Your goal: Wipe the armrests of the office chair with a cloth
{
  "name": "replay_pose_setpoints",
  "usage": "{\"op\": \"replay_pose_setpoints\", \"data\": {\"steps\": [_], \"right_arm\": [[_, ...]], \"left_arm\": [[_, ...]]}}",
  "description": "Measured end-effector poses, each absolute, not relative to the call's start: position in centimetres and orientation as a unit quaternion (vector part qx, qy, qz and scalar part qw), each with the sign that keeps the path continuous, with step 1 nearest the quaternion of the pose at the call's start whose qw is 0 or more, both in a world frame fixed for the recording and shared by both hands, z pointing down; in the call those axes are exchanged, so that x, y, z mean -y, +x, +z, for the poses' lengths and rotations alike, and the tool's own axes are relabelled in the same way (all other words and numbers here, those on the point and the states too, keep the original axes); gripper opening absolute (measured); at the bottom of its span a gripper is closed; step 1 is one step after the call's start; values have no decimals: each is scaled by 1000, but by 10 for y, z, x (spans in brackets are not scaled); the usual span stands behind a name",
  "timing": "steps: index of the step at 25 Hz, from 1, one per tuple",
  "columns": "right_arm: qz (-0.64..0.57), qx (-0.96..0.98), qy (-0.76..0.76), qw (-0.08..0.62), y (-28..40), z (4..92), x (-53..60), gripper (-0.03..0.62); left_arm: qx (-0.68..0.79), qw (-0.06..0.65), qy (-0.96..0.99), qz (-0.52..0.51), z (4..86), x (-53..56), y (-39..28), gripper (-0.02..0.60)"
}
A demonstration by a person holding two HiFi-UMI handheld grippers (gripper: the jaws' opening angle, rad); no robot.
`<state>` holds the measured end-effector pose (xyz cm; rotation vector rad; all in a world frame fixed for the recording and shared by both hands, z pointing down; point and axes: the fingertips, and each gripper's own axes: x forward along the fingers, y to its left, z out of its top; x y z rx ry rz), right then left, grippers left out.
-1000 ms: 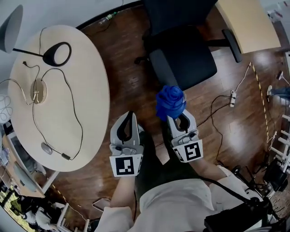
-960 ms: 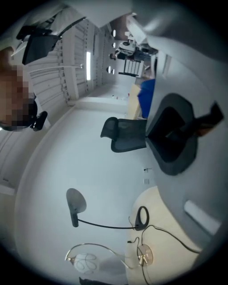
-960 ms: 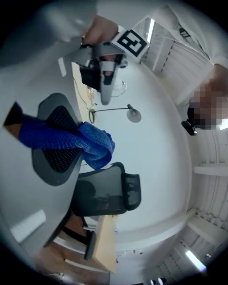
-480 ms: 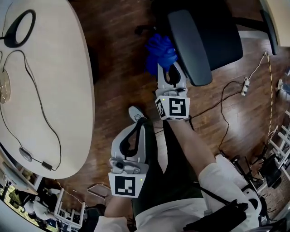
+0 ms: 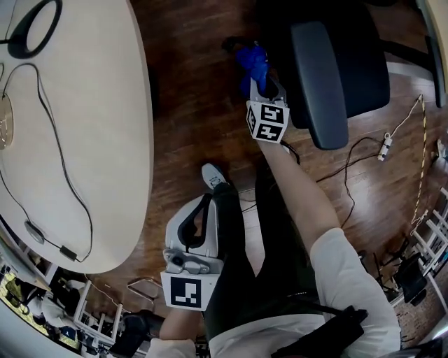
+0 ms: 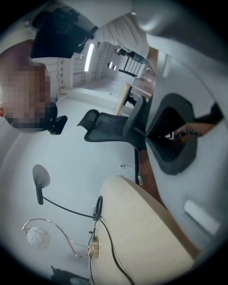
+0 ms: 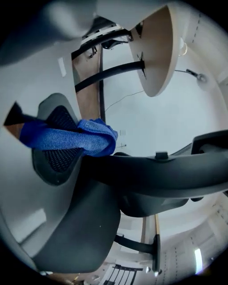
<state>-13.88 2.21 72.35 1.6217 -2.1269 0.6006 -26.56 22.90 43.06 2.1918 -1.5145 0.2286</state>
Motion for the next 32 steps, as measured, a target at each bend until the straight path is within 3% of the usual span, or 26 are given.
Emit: {"op": "replay_pose_setpoints", "data": {"steps": [4,9,11,14,18,21,24,28,32], "right_arm": [[194,820,509,175,-166,677,-51,86],[169,922,344,51,-200,478,-179,86],[173,918,356,42,-158,417,-196,86],[115,872,473,42,-33,368,-156,86],[96,790,606,8,125,350,-88,87],[87,801,592,4,179,362,-44,86],[103,866,488,21,151,406,-9,86],[116,939,316,68,53,455,3,86],[123,959,235,103,-16,502,-3,87]], "left_arm": [[551,217,801,90,428,-224,-265,0],[555,195,807,57,378,-197,-268,0],[567,176,804,35,342,-176,-260,0],[543,138,828,11,303,-140,-203,0],[488,119,865,8,282,-95,-98,0],[499,118,858,5,282,-70,-49,0],[536,126,834,22,305,-56,-31,0],[591,113,797,44,328,-45,-43,0],[611,135,779,33,341,-39,-57,0]]}}
